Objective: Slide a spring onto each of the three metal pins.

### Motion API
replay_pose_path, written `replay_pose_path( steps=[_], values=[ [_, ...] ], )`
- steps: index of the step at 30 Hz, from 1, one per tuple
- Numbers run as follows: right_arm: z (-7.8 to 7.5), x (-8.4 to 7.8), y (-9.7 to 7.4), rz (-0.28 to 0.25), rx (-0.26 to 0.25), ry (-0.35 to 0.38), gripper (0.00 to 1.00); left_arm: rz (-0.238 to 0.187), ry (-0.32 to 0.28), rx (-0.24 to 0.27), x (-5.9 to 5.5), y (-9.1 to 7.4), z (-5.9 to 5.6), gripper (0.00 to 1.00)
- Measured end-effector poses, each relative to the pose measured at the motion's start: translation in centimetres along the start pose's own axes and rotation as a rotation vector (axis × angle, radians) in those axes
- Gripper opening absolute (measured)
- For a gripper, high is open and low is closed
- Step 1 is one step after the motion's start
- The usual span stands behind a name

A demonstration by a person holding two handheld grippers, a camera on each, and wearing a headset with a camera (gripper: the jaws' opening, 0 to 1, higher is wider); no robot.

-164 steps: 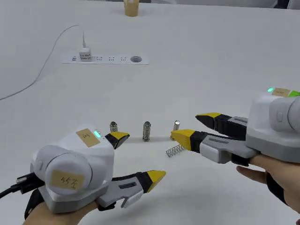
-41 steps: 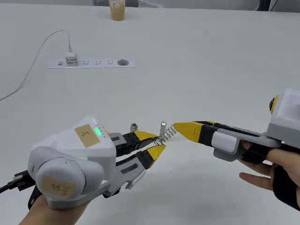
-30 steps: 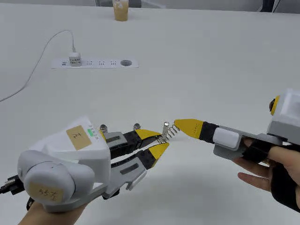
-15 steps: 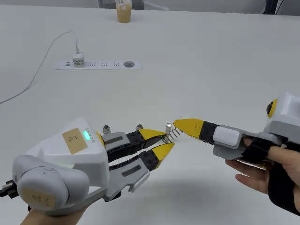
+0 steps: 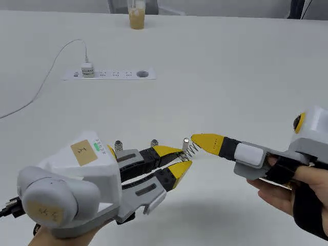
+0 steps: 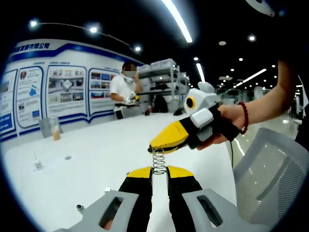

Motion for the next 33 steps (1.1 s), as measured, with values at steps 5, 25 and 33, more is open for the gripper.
replay_pose_path(
  steps=[5,25,33],
  values=[
    [0.0,-0.1,0.1,0.007,-0.023,-0.068,0.12,0.036,-0.024,0.004,-0.4,0.1,-0.1,0.12],
    [-1.5,2.4,0.8,-0.068,-0.149,-0.283,0.12,0.162,-0.107,0.129,-2.8,-2.4,1.8,0.30],
    [-2.1,3.0,1.4,-0.072,-0.176,-0.364,0.12,0.175,-0.114,0.181,-3.3,-3.3,2.4,0.40]
  ],
)
Point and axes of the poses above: the centre of the closed fingertips' face, and the gripper's own axes: y roughly forward along the fingers, z roughly to its left, x roughly out of its top, the point moved 5 cm from there along -y, roughly backward along the fingers, and after that the axes turned 4 degrees about -x, right-handed, at the moved point
